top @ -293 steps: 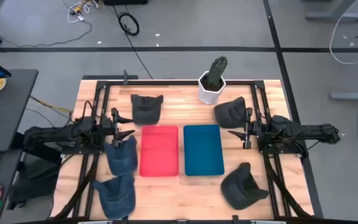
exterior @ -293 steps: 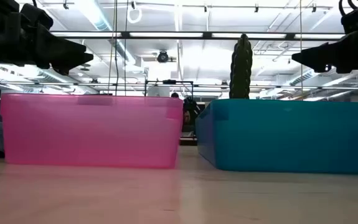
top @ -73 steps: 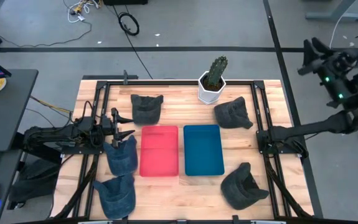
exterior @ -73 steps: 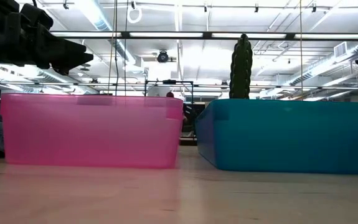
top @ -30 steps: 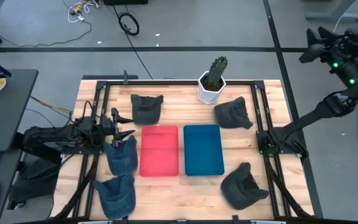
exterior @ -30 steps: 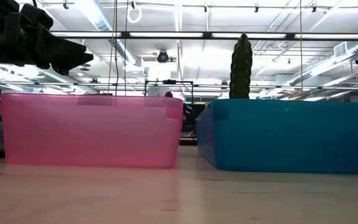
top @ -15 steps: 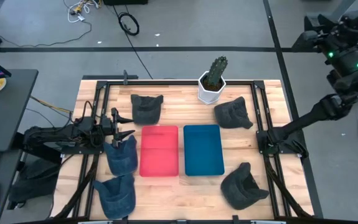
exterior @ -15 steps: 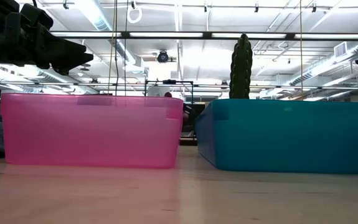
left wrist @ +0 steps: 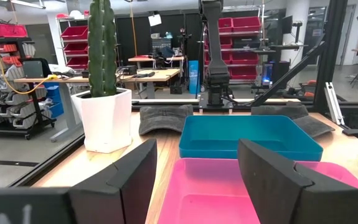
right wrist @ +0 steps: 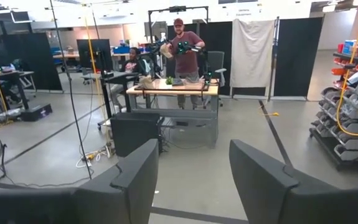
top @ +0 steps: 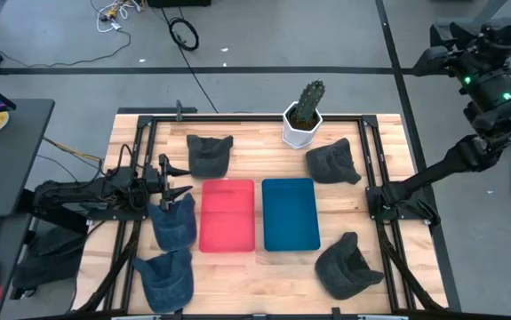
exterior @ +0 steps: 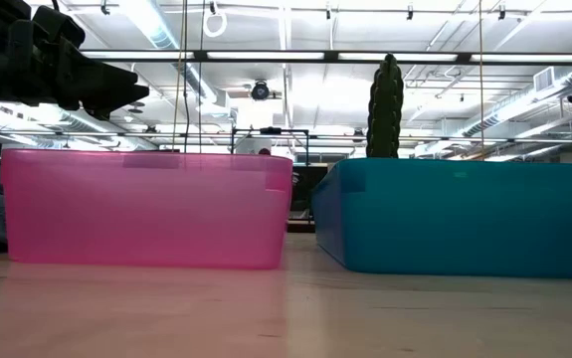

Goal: Pick & Place hat
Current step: Put the top right gray cap into the bin

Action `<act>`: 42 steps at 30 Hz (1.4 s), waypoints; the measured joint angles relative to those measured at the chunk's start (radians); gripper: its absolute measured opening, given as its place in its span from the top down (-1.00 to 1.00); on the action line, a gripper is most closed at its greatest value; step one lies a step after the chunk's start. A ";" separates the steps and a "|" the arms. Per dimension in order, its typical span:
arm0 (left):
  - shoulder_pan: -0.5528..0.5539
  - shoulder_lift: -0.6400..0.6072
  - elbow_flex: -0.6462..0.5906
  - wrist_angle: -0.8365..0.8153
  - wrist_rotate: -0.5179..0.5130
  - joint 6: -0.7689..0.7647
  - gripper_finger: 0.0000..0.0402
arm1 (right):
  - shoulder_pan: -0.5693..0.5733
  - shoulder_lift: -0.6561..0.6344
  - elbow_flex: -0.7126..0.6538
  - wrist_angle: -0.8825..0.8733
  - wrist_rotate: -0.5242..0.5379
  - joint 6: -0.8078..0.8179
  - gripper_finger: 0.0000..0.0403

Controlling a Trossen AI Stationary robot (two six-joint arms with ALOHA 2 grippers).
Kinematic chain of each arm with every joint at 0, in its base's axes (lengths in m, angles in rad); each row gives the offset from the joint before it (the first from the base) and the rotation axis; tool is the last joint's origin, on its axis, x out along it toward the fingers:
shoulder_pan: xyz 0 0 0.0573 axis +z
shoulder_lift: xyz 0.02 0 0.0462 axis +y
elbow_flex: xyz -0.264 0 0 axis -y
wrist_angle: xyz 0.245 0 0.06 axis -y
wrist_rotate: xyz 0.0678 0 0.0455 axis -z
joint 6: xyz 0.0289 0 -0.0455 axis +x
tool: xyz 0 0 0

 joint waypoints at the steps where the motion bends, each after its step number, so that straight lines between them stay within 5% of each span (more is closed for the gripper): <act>1: 0.000 0.000 0.000 0.000 0.000 0.000 -0.13 | 0.000 -0.010 -0.025 -0.006 0.000 0.014 0.00; 29: 0.000 0.000 0.000 0.000 0.000 0.000 -0.13 | -0.039 -0.257 -0.567 0.017 -0.004 0.297 0.00; 36: 0.000 0.000 0.000 0.000 0.000 0.000 -0.13 | -0.039 -0.321 -0.644 0.018 -0.248 0.361 0.00; 42: 0.000 0.000 0.000 0.000 0.000 0.000 -0.13 | -0.039 -0.334 -0.623 0.017 -0.264 0.386 0.00</act>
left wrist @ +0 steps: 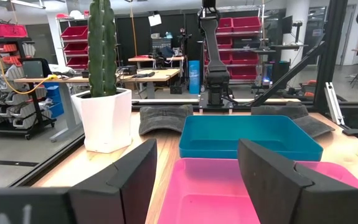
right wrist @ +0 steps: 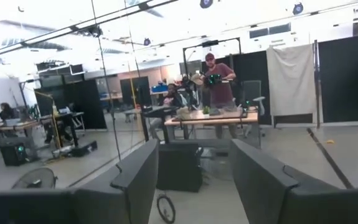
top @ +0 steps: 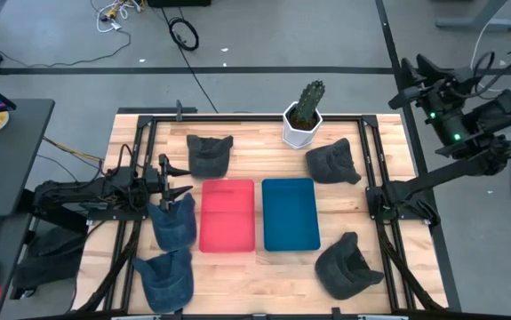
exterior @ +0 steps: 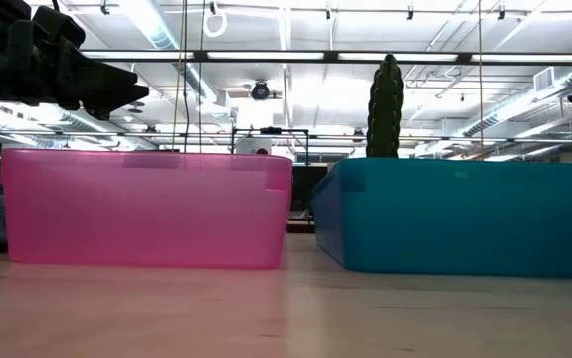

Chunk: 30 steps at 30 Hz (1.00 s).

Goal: Pick & Place hat
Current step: Put the top right gray cap into the bin

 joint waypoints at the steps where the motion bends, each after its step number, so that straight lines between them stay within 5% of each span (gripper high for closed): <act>1: 0.000 0.000 0.000 0.000 0.000 0.000 -0.13 | 0.000 0.000 0.005 0.000 0.001 0.000 0.00; 11: 0.000 0.000 0.000 0.000 0.000 0.000 -0.13 | 0.026 0.045 0.238 -0.134 -0.111 0.001 0.00; 19: 0.000 0.000 0.000 0.000 0.000 0.000 -0.13 | 0.043 0.066 0.404 -0.434 -0.387 0.192 0.00; 30: 0.000 0.000 0.000 0.000 0.000 0.000 -0.13 | 0.043 0.164 0.546 -0.422 0.065 0.016 0.00</act>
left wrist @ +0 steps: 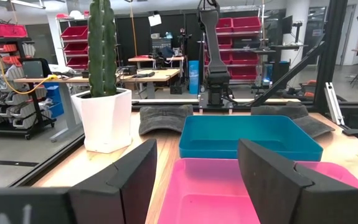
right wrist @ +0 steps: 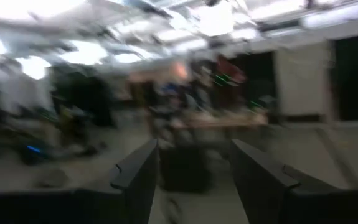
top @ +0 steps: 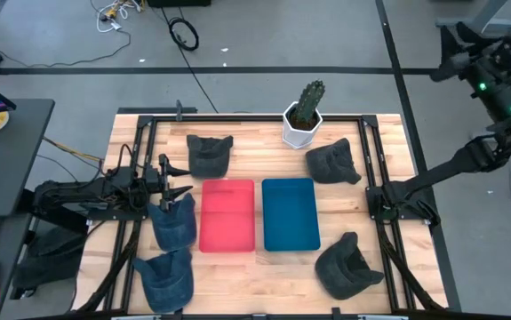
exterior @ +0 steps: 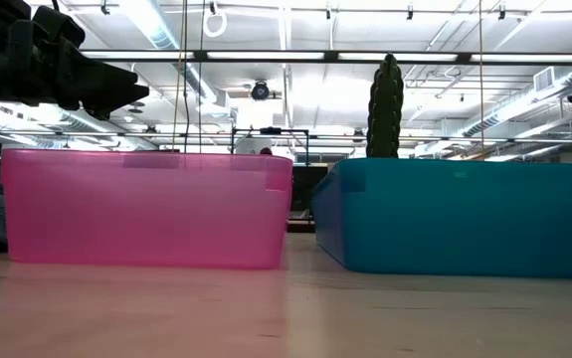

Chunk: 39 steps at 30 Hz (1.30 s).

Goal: Pick & Place hat
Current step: Put the top right gray cap into the bin

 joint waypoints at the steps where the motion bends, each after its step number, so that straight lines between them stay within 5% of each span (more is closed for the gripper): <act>1: 0.000 0.000 0.000 0.000 0.000 0.000 -0.13 | 0.000 0.022 0.027 0.000 0.060 -0.034 0.00; 4: 0.000 0.000 0.000 0.000 0.000 0.000 -0.13 | 0.000 0.078 0.086 0.000 0.196 -0.127 0.00; 15: 0.000 0.000 0.000 0.000 0.000 0.000 -0.13 | 0.043 0.149 0.096 0.030 0.151 -0.189 0.00; 19: 0.000 0.000 0.000 0.000 0.000 0.000 -0.13 | 0.043 0.138 0.096 -0.128 0.007 0.030 0.00; 26: 0.000 0.000 0.000 0.000 0.000 0.000 -0.13 | -0.040 0.118 0.096 -0.689 -0.302 0.617 0.00; 39: 0.000 0.000 0.000 0.000 0.000 0.000 -0.13 | -0.304 0.199 0.096 -1.319 -0.671 1.181 0.00</act>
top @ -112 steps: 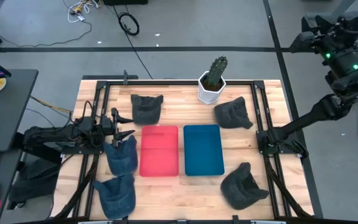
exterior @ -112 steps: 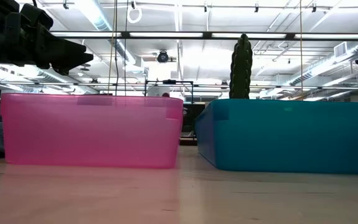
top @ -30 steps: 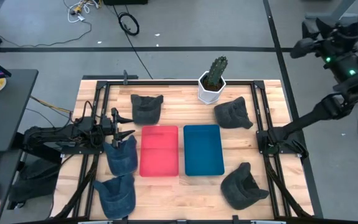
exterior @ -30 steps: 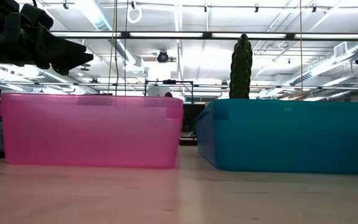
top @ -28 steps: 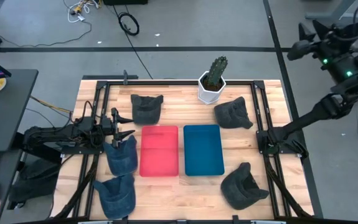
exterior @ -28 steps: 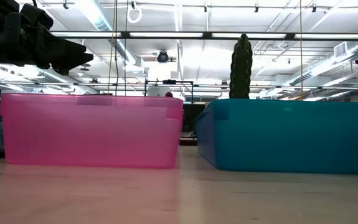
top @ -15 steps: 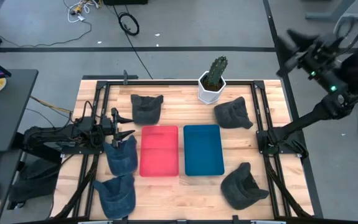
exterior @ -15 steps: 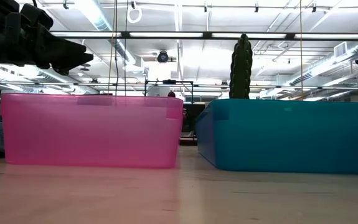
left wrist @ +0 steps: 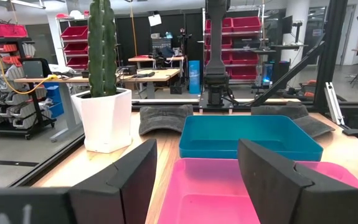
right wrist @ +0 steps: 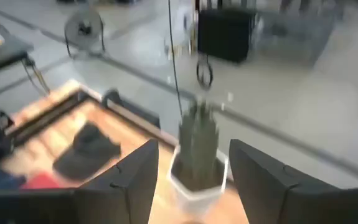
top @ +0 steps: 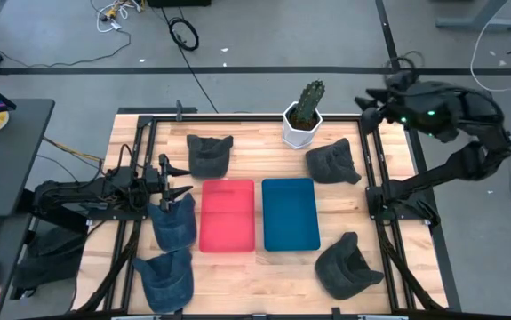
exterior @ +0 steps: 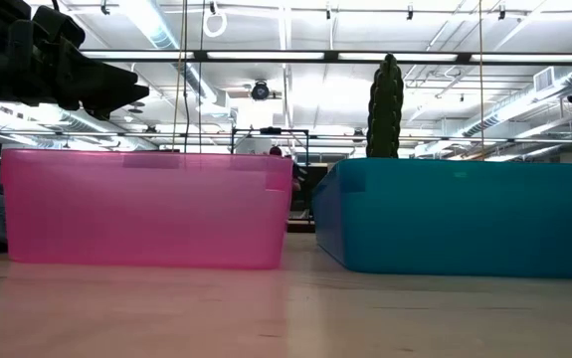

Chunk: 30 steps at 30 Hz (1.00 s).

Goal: Pick & Place hat
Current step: Put the top right gray cap into the bin

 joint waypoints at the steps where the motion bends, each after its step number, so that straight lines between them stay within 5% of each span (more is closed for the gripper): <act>1: 0.000 0.000 0.000 0.000 0.000 0.000 -0.13 | -0.017 0.007 0.000 -0.023 -0.028 0.016 0.00; 16: 0.000 0.000 0.000 0.000 0.000 0.000 -0.13 | -0.108 0.060 -0.078 -0.165 -0.207 0.102 0.00; 30: 0.000 0.000 0.000 0.000 0.000 0.000 -0.13 | -0.125 0.026 -0.416 -0.164 -0.247 0.259 0.00</act>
